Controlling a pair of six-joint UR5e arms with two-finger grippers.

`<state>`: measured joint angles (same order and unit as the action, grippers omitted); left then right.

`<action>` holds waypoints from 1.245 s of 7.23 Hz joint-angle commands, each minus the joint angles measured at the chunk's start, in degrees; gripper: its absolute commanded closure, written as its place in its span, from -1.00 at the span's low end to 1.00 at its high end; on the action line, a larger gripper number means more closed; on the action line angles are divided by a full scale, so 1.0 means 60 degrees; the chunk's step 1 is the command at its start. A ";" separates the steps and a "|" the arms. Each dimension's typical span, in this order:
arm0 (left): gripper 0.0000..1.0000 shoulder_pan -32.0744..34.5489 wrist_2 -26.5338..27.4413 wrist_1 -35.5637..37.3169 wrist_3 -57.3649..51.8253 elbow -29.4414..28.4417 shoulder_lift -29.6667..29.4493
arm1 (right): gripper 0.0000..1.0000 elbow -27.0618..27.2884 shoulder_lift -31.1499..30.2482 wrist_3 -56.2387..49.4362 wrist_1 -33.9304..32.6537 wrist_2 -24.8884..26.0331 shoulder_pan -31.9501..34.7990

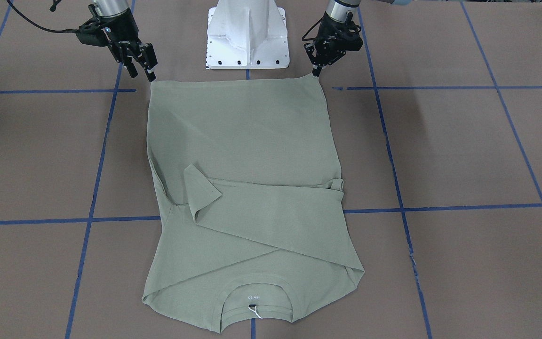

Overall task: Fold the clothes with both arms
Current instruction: 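Lower both grippers to the hem corners nearest the robot, then close both grippers on the hem corners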

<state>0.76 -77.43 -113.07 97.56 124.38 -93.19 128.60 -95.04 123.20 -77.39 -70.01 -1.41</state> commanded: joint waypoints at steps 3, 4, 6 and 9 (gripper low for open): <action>1.00 -0.0010 -0.0045 -0.0008 0.0014 0.0173 -0.0068 | -0.42 -0.0470 0.0225 0.0033 -0.0256 0.0389 -0.0278; 1.00 -0.0010 -0.0045 -0.0008 0.0014 0.0188 -0.0069 | -0.40 -0.0514 0.0225 0.0004 -0.0256 0.0447 -0.0292; 1.00 -0.0010 -0.0045 -0.0008 0.0043 0.0188 -0.0054 | -0.38 -0.0704 0.0225 -0.0011 -0.0256 0.0594 -0.0351; 1.00 -0.0010 -0.0045 -0.0023 0.0073 0.0217 -0.0054 | -0.24 -0.0895 0.0225 0.0018 -0.0256 0.0857 -0.0512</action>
<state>0.70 -77.69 -113.14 97.92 125.60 -93.52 123.76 -93.70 123.24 -78.93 -65.56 -4.15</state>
